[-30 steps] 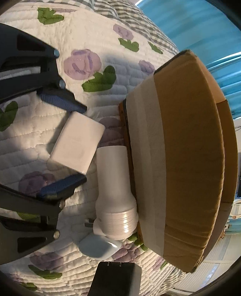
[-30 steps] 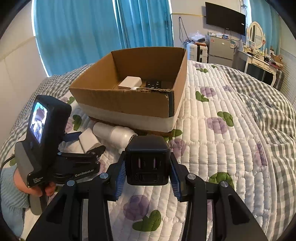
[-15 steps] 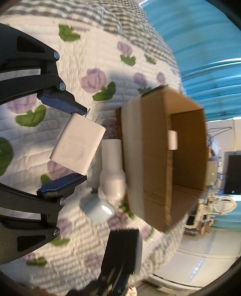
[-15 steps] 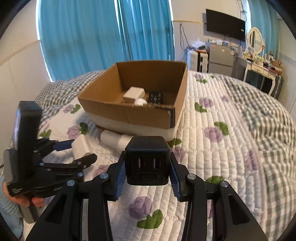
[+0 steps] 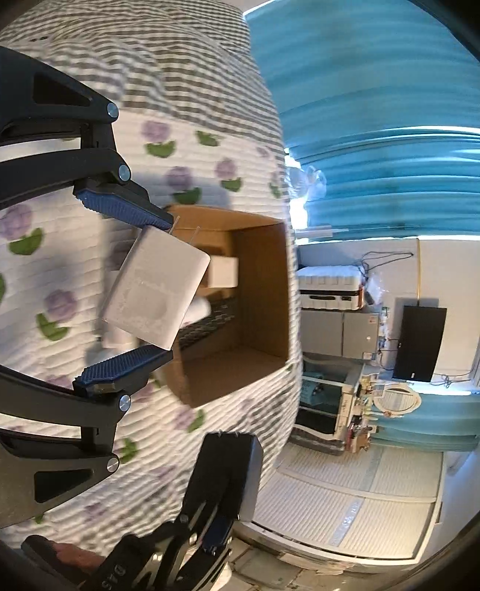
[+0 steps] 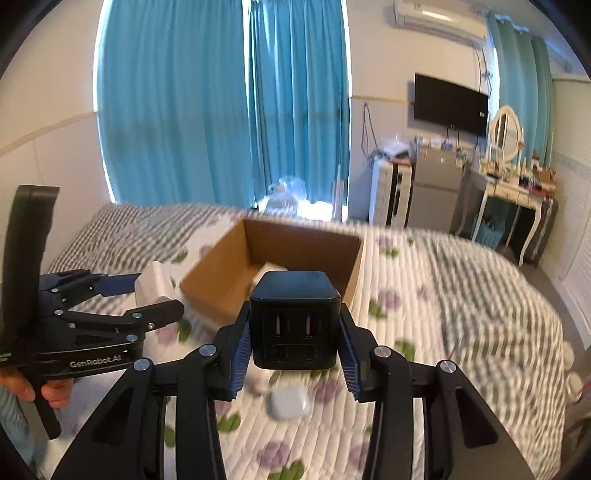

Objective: Organize rigid objects
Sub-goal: 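Place power brick and black charger into the box, open both grippers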

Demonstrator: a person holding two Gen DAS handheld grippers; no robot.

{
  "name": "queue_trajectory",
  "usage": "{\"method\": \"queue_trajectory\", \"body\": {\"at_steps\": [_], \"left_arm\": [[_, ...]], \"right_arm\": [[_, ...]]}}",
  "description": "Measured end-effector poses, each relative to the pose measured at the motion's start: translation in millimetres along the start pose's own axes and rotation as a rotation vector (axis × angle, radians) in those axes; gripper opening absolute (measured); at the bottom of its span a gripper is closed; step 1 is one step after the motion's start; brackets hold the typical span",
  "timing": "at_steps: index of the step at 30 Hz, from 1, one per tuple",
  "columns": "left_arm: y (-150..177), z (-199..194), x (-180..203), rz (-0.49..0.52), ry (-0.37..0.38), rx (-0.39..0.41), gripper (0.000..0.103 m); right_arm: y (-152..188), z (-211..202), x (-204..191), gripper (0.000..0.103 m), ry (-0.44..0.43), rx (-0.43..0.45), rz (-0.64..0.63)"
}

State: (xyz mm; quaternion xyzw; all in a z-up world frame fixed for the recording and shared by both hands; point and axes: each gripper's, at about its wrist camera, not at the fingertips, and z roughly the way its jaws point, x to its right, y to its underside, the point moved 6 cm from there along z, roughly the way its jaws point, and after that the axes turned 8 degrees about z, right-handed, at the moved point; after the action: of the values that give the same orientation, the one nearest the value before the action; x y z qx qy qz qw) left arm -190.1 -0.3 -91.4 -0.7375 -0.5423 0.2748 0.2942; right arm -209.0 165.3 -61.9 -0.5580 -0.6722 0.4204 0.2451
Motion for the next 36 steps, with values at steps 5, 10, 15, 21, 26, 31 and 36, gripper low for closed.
{"method": "queue_trajectory", "body": {"at_steps": [5, 10, 15, 21, 26, 31, 36], "left_arm": [[-31, 38, -14, -0.003, -0.035, -0.023, 0.065], [-36, 92, -20, 0.009, -0.061, -0.088, 0.065], [-19, 130, -18, 0.033, -0.065, -0.138, 0.065], [-11, 146, -9, 0.074, -0.069, -0.154, 0.068], [-20, 137, -9, 0.056, -0.077, -0.108, 0.07], [-35, 120, -17, 0.043, -0.108, -0.06, 0.071], [-45, 113, -28, 0.015, -0.116, -0.028, 0.071]], "right_arm": [[-35, 22, 9, 0.041, 0.002, 0.043, 0.012], [-53, 62, 19, 0.041, 0.011, 0.042, 0.013], [-51, 101, 31, 0.041, 0.01, 0.01, 0.033], [-36, 128, 36, 0.041, 0.0, -0.03, 0.043], [-30, 130, 42, 0.041, 0.005, -0.042, 0.054], [-36, 135, 40, 0.041, 0.028, -0.044, 0.046], [-40, 160, 37, 0.041, 0.069, -0.062, 0.05]]}}
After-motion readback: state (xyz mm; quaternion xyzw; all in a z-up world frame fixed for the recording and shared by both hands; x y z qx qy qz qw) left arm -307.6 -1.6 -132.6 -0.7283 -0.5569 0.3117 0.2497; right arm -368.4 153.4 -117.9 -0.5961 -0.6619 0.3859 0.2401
